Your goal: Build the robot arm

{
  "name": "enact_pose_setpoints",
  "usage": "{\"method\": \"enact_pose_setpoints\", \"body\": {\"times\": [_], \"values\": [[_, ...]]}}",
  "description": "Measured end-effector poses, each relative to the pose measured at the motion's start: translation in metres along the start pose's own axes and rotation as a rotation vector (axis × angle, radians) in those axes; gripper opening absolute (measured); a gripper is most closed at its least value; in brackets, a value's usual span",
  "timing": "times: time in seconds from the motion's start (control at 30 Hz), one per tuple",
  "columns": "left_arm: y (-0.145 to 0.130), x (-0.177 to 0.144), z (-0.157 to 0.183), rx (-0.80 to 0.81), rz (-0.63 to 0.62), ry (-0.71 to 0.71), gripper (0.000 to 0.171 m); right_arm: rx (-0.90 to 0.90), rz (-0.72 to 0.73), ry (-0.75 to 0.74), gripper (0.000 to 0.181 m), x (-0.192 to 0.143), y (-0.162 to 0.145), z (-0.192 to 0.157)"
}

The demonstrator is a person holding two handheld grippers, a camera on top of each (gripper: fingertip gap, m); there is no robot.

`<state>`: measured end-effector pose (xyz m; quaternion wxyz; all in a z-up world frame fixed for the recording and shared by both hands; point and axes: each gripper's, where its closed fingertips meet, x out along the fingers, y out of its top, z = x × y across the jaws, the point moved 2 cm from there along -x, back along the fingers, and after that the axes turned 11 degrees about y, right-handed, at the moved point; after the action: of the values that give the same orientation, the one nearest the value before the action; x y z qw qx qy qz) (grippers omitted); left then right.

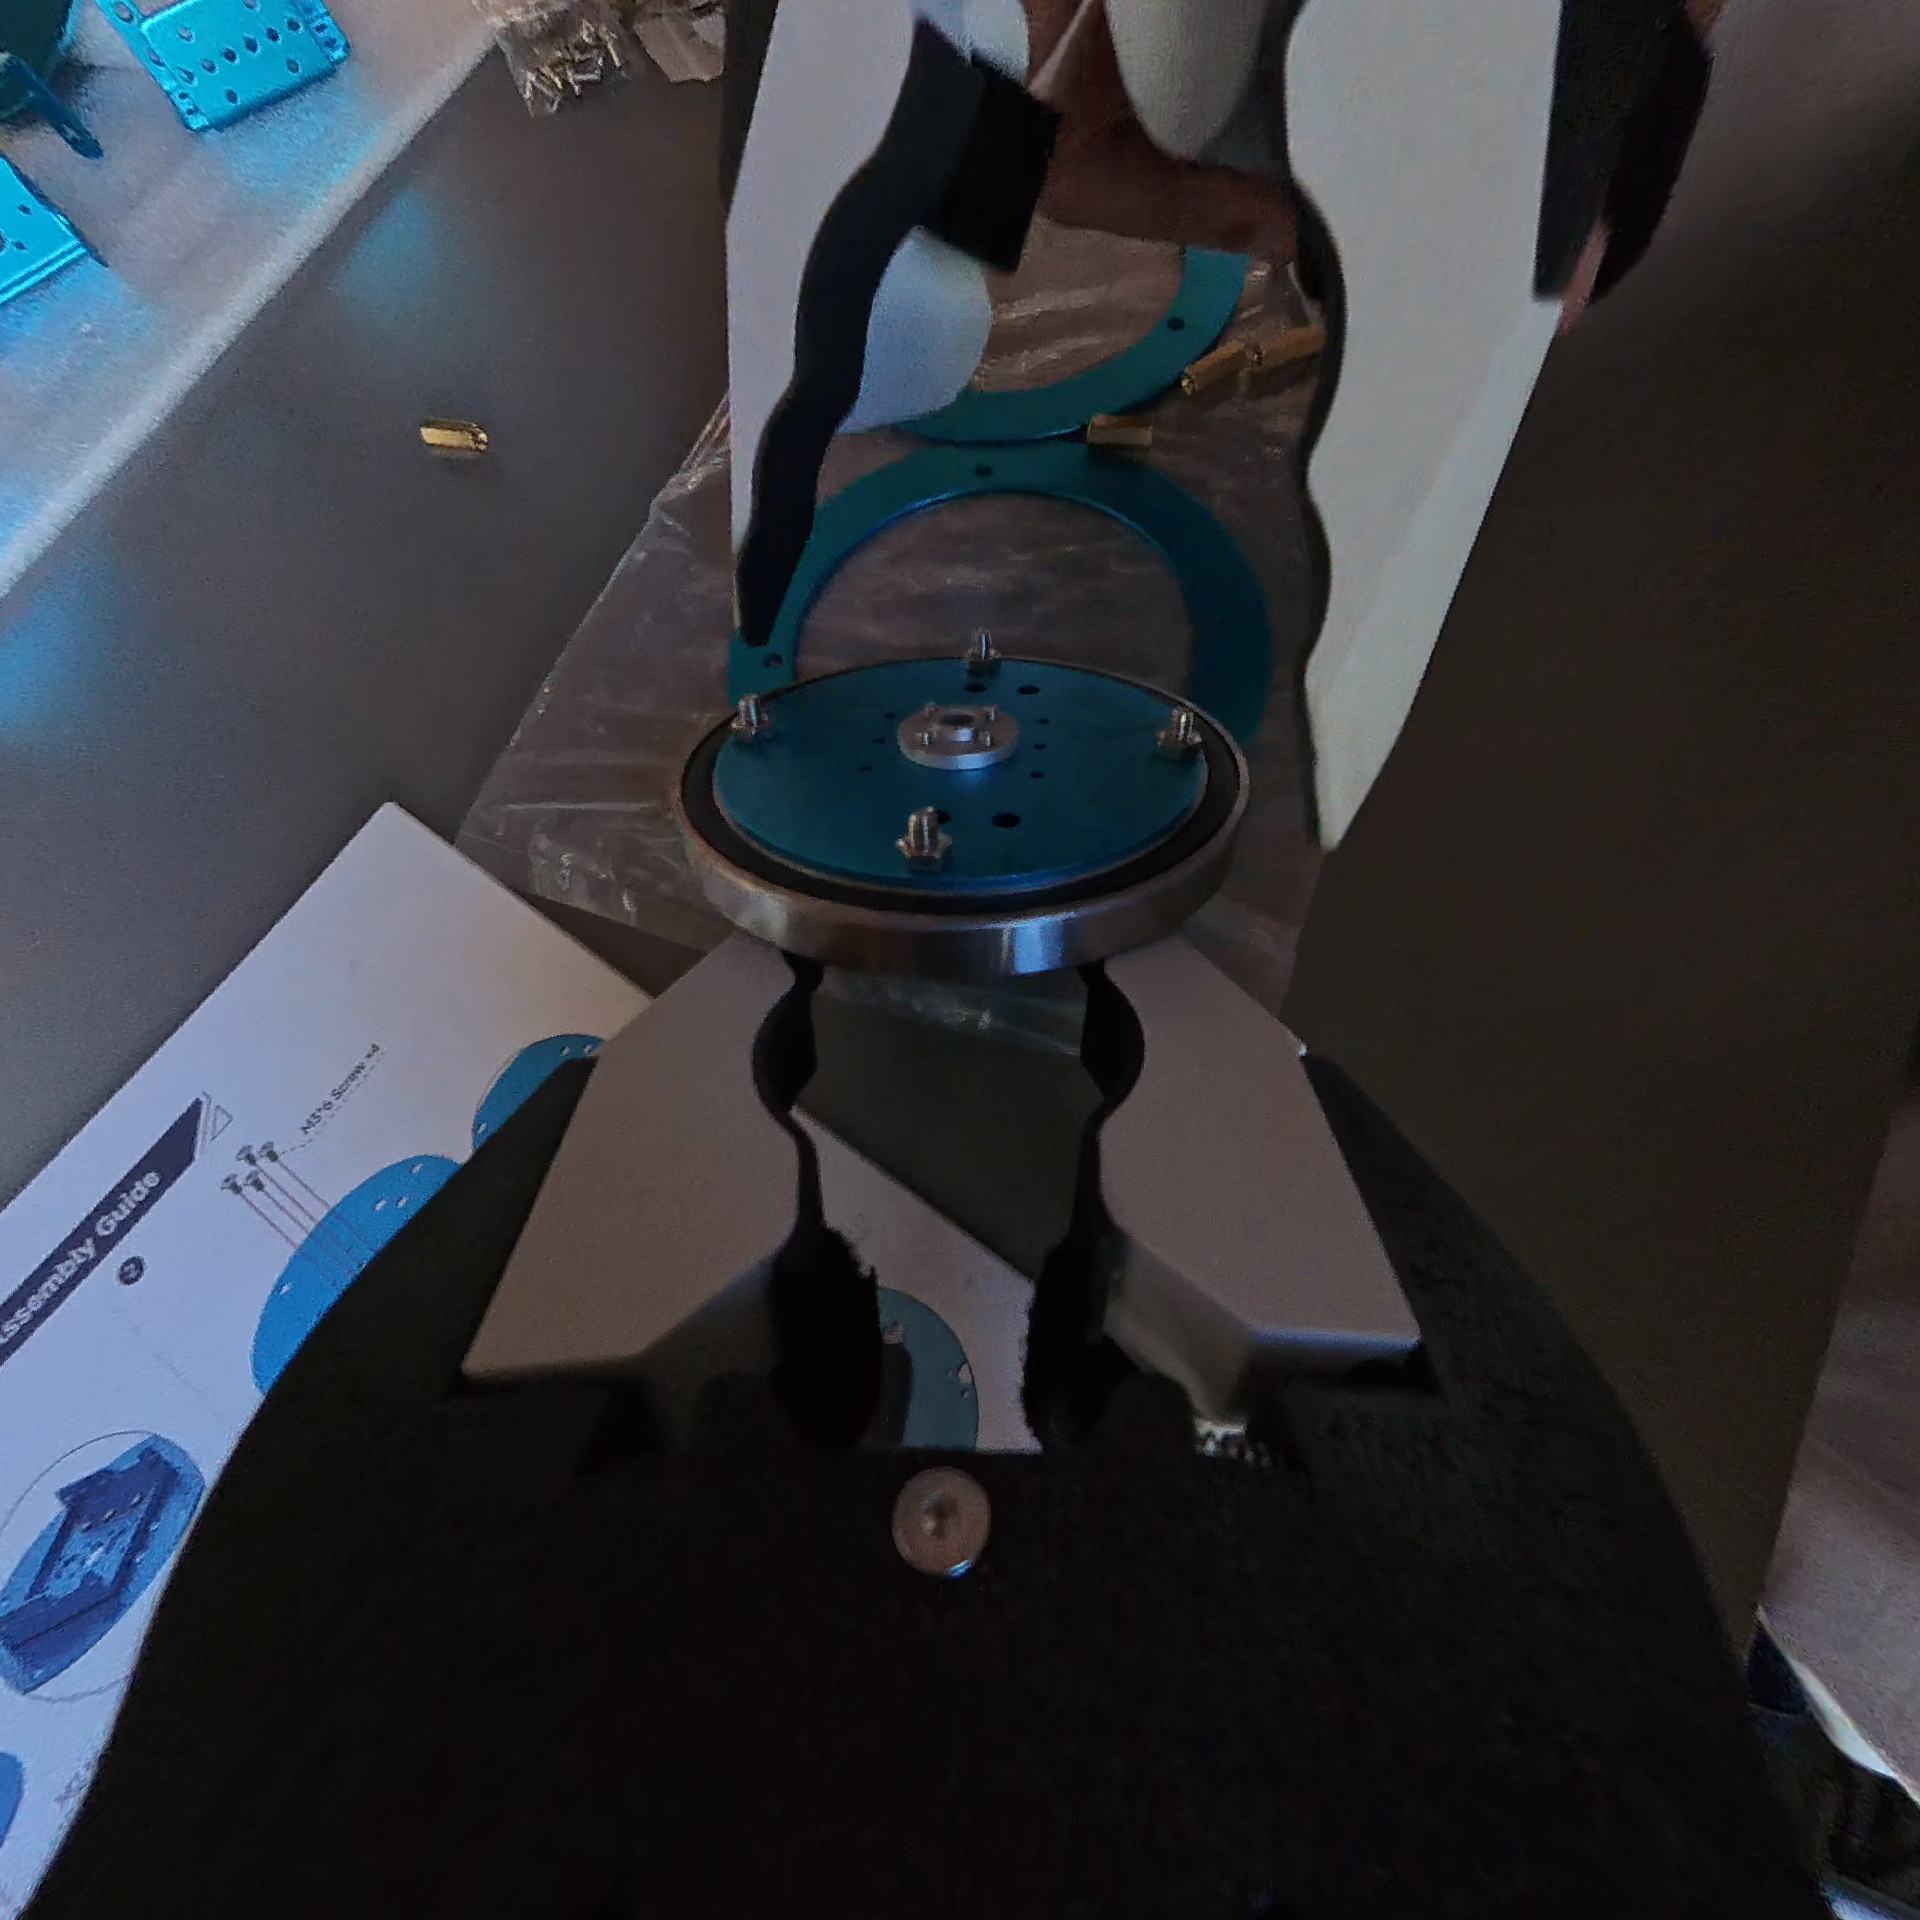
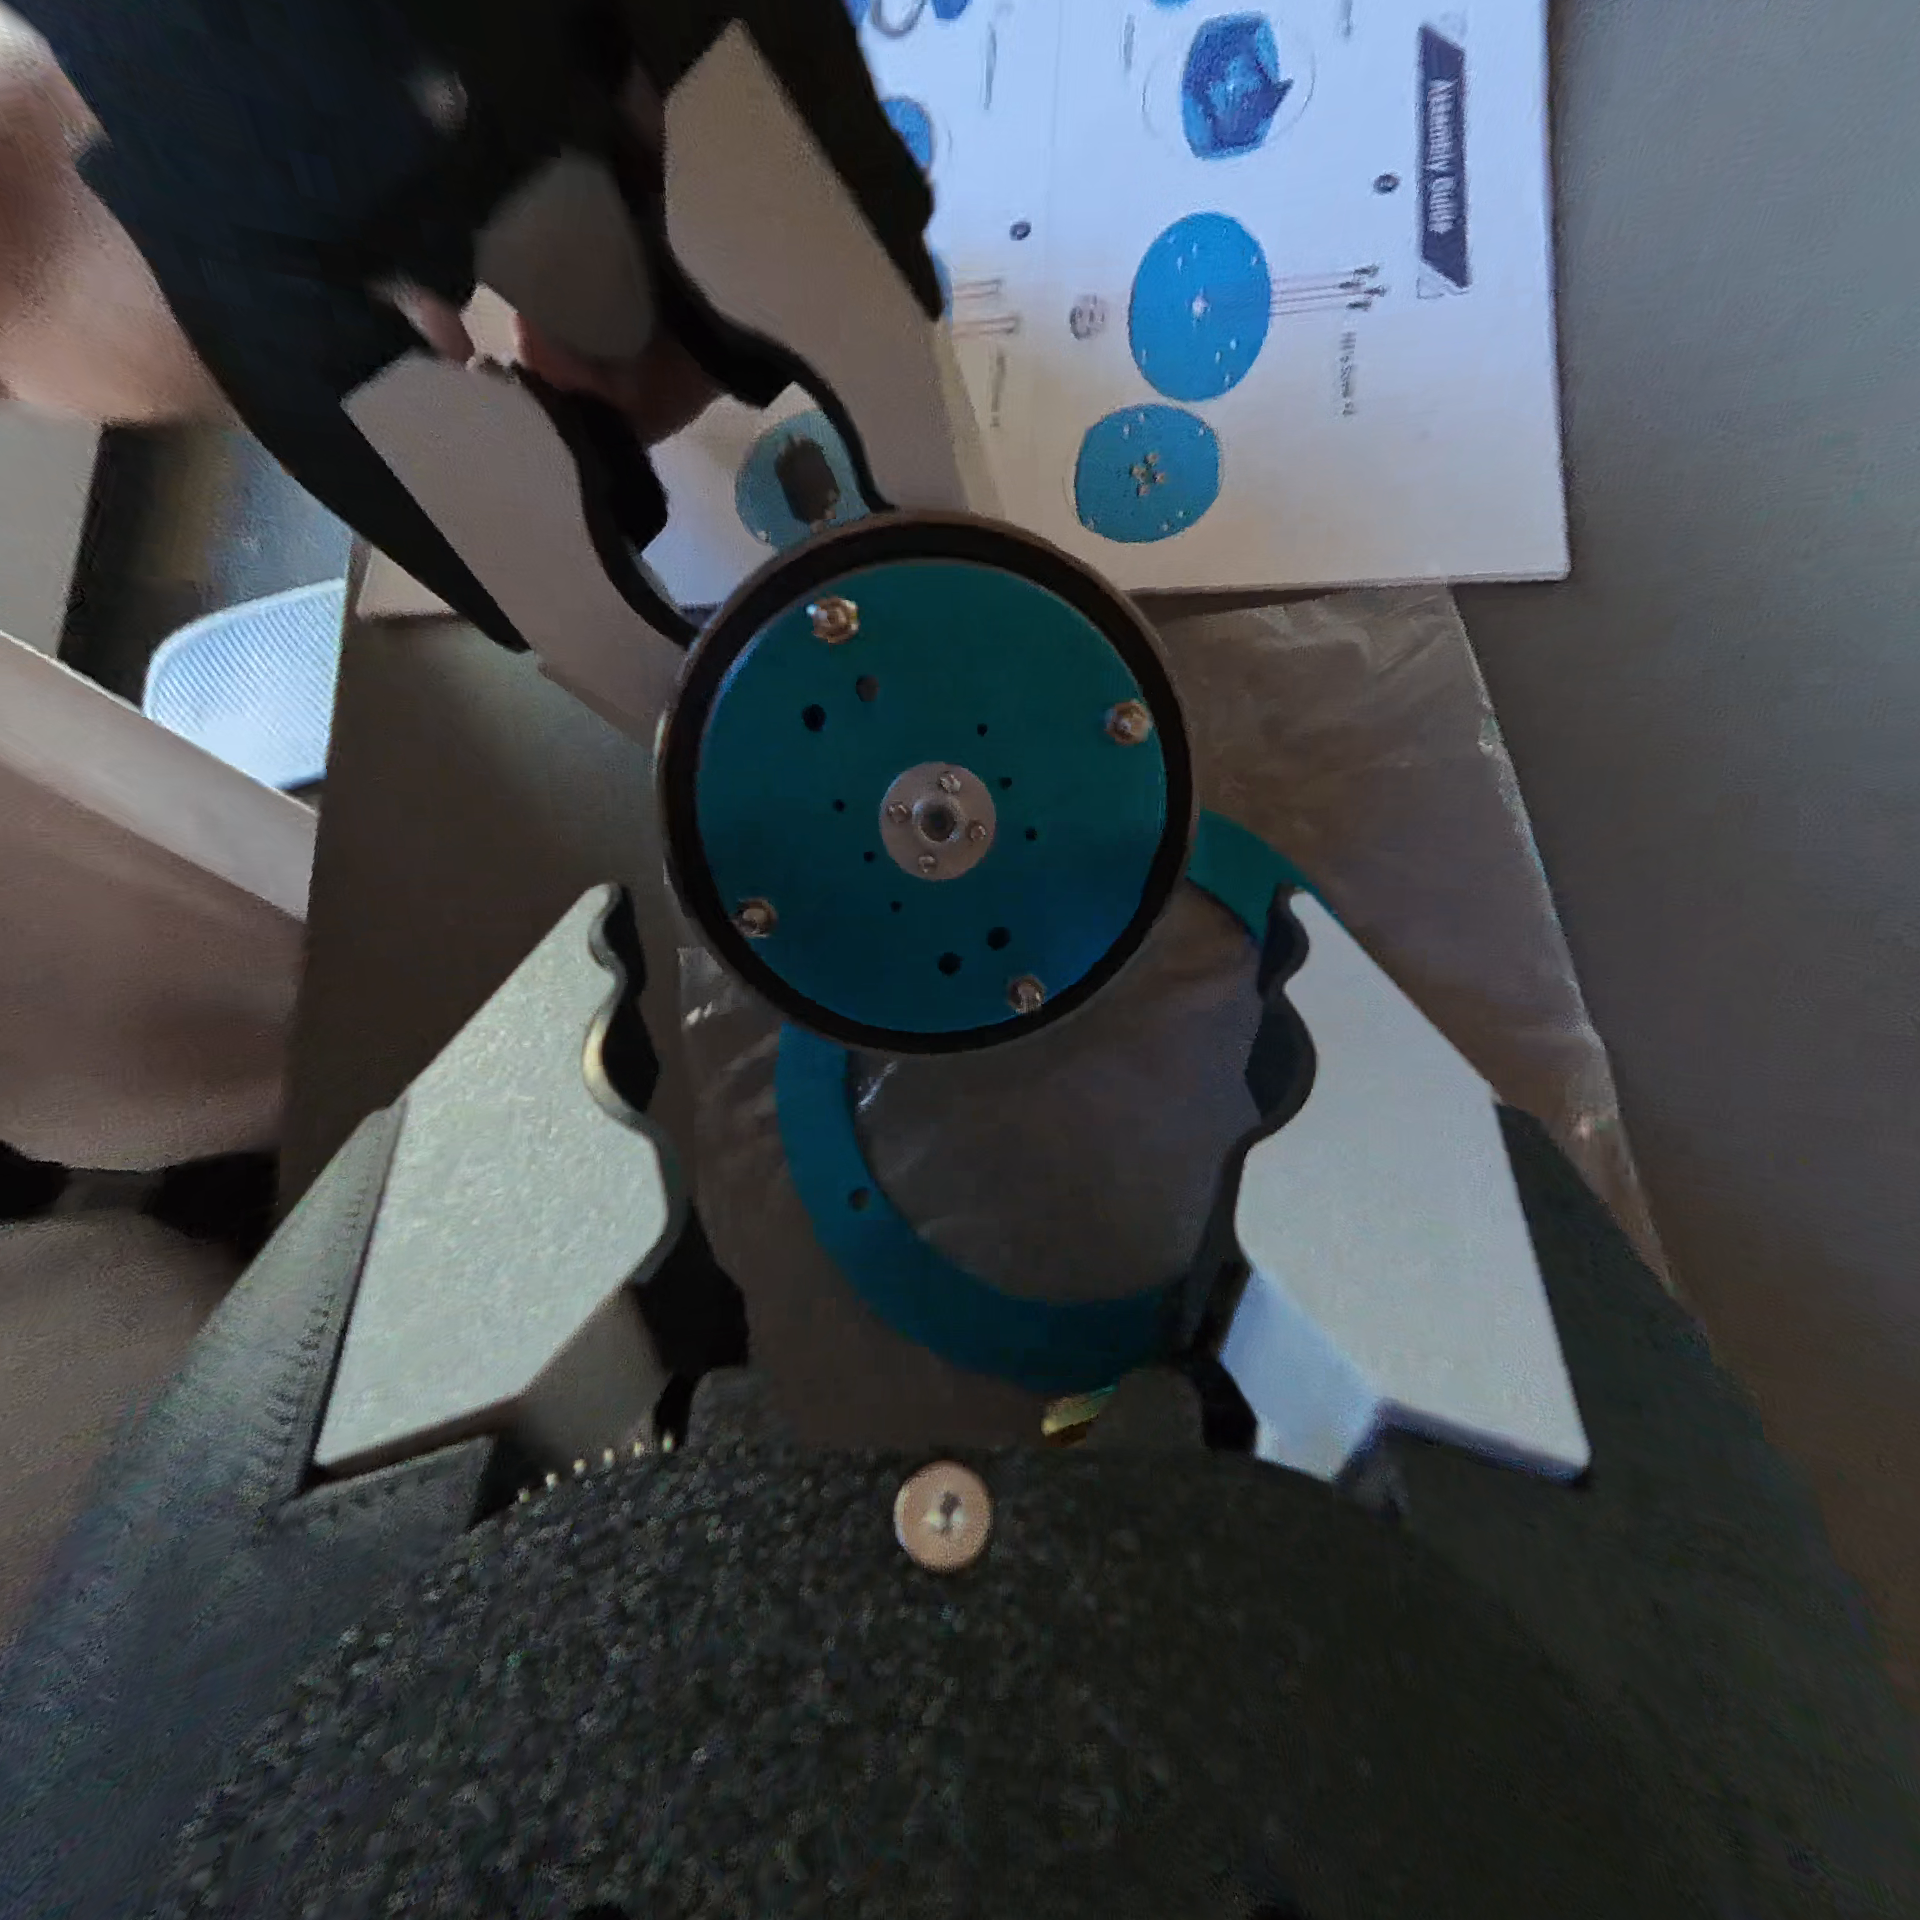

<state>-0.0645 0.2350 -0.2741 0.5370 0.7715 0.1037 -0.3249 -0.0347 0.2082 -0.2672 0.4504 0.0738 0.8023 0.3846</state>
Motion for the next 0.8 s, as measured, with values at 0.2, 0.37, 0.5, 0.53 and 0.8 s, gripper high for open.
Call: {"method": "enact_pose_setpoints", "body": {"times": [0.2,0.37,0.5,0.53,0.8], "values": [[0.015,0.001,-0.001,0.101,-0.023,-0.021,0.047,-0.055,-0.084,-0.013,0.110,0.010,0.000,0.003],[0.021,0.002,-0.005,0.151,-0.054,-0.062,0.048,-0.014,-0.027,0.012,0.110,0.005,-0.001,0.006],[0.019,-0.003,-0.001,-0.097,-0.060,-0.218,0.052,0.052,-0.007,0.062,0.109,0.006,-0.002,0.005],[0.018,-0.002,-0.001,-0.183,-0.063,-0.262,0.053,0.069,0.002,0.074,0.108,0.007,-0.002,0.004],[0.028,0.006,-0.007,-0.097,0.012,-0.205,0.051,0.078,0.039,0.145,0.108,0.000,-0.001,0.007]]}}
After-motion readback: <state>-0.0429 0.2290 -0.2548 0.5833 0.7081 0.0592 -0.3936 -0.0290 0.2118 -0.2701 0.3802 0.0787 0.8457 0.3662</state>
